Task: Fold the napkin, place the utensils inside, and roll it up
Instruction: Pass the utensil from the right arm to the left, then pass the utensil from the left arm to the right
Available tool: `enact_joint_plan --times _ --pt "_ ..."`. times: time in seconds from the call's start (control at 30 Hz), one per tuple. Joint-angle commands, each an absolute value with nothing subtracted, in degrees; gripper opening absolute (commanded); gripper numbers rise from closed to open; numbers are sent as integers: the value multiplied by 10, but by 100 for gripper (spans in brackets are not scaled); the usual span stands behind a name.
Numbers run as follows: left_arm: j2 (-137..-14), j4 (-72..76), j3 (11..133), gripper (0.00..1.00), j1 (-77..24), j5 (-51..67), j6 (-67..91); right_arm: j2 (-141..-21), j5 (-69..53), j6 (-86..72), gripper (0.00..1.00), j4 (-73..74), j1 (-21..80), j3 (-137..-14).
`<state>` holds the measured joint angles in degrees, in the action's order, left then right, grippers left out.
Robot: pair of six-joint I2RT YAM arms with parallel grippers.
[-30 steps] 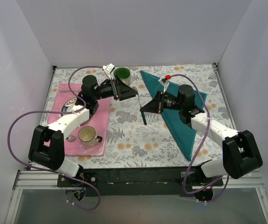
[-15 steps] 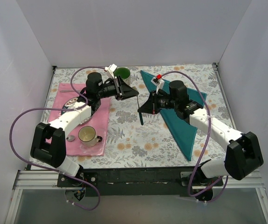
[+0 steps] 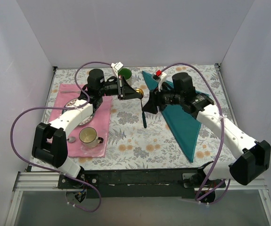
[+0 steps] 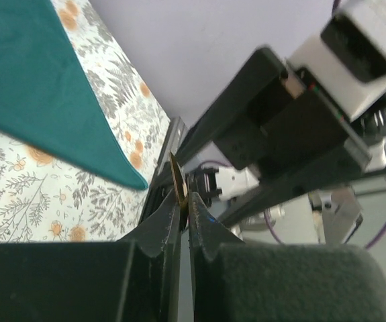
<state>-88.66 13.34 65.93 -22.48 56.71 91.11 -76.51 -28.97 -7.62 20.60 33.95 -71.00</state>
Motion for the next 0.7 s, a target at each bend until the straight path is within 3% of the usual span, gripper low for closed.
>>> enact_joint_plan --times 0.0,0.2,0.67 --pt "-832 149 672 0 -227 687 830 -719 -445 -32 63 185 310 -686" --pt "-814 238 668 0 -228 713 864 -692 -563 -38 65 138 310 -633" --pt "-815 362 665 0 -243 670 973 -679 -614 -173 62 -94 332 -517"
